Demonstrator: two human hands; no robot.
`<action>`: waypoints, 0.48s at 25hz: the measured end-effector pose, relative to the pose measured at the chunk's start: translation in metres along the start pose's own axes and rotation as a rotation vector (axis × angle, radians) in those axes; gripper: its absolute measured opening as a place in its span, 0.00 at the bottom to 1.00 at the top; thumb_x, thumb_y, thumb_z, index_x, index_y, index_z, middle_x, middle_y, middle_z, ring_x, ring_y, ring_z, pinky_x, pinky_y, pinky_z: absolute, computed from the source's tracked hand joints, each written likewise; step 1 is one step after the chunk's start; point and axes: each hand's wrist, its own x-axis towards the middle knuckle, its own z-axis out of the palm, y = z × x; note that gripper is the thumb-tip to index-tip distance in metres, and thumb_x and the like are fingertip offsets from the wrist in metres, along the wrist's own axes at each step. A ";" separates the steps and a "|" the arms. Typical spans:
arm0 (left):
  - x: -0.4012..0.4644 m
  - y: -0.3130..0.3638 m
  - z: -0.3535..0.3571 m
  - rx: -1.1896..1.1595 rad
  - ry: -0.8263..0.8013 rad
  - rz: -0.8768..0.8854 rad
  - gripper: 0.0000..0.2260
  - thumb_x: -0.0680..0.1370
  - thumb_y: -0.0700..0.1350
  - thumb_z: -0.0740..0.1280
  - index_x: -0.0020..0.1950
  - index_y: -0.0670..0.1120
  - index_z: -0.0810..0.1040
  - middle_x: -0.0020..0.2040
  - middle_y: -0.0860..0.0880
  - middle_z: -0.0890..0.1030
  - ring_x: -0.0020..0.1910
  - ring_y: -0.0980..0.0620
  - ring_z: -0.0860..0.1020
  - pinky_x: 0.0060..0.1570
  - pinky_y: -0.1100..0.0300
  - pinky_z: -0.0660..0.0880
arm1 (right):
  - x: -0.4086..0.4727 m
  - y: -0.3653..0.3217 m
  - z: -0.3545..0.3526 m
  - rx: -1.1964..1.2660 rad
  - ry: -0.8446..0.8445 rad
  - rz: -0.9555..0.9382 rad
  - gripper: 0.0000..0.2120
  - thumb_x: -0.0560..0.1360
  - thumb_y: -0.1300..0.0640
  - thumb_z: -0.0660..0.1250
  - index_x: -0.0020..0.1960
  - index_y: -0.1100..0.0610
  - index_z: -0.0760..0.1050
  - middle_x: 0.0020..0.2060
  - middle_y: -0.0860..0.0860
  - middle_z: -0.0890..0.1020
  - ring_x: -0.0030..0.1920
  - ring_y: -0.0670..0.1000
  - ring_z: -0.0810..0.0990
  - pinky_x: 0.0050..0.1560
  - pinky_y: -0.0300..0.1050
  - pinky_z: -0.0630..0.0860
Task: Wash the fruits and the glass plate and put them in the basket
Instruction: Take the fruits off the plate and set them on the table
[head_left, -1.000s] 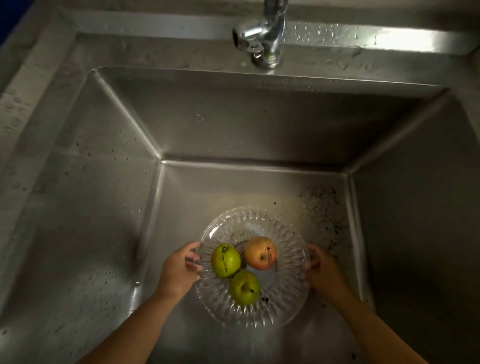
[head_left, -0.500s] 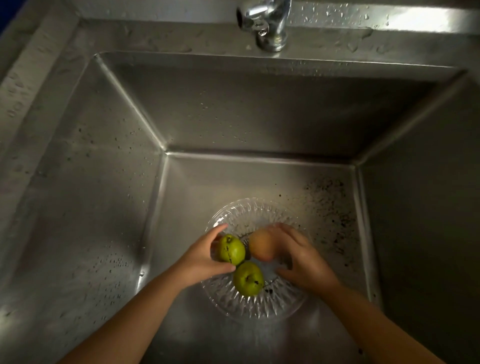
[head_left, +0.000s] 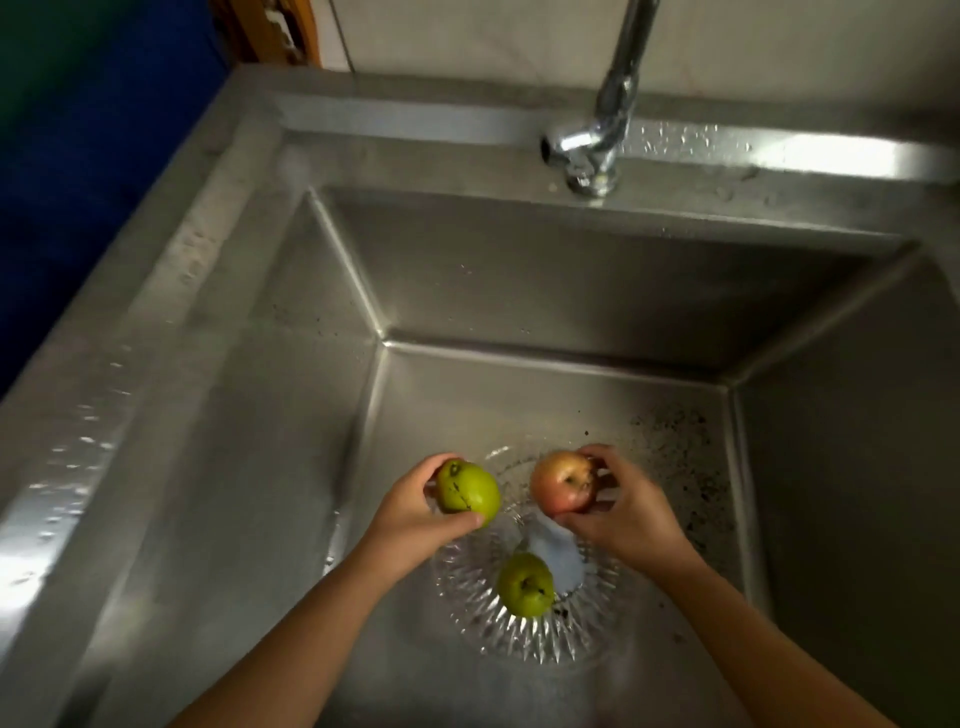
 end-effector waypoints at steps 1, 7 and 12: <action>-0.007 0.018 -0.013 -0.013 0.026 0.018 0.25 0.57 0.46 0.74 0.51 0.59 0.73 0.51 0.50 0.80 0.51 0.54 0.77 0.49 0.69 0.74 | 0.000 -0.022 -0.006 0.036 0.015 -0.022 0.32 0.57 0.59 0.80 0.57 0.47 0.71 0.48 0.42 0.75 0.46 0.45 0.79 0.43 0.34 0.79; -0.080 0.135 -0.122 -0.089 0.235 0.175 0.26 0.57 0.44 0.74 0.51 0.61 0.73 0.50 0.56 0.79 0.47 0.66 0.77 0.46 0.76 0.71 | -0.002 -0.204 -0.033 0.155 0.006 -0.258 0.30 0.57 0.63 0.80 0.53 0.45 0.72 0.49 0.45 0.77 0.46 0.39 0.78 0.42 0.30 0.78; -0.159 0.175 -0.253 -0.036 0.481 0.198 0.28 0.62 0.38 0.76 0.55 0.59 0.73 0.55 0.52 0.78 0.52 0.57 0.77 0.51 0.69 0.73 | -0.006 -0.361 0.005 0.100 -0.147 -0.428 0.30 0.57 0.64 0.79 0.54 0.49 0.72 0.49 0.49 0.78 0.42 0.44 0.79 0.42 0.36 0.79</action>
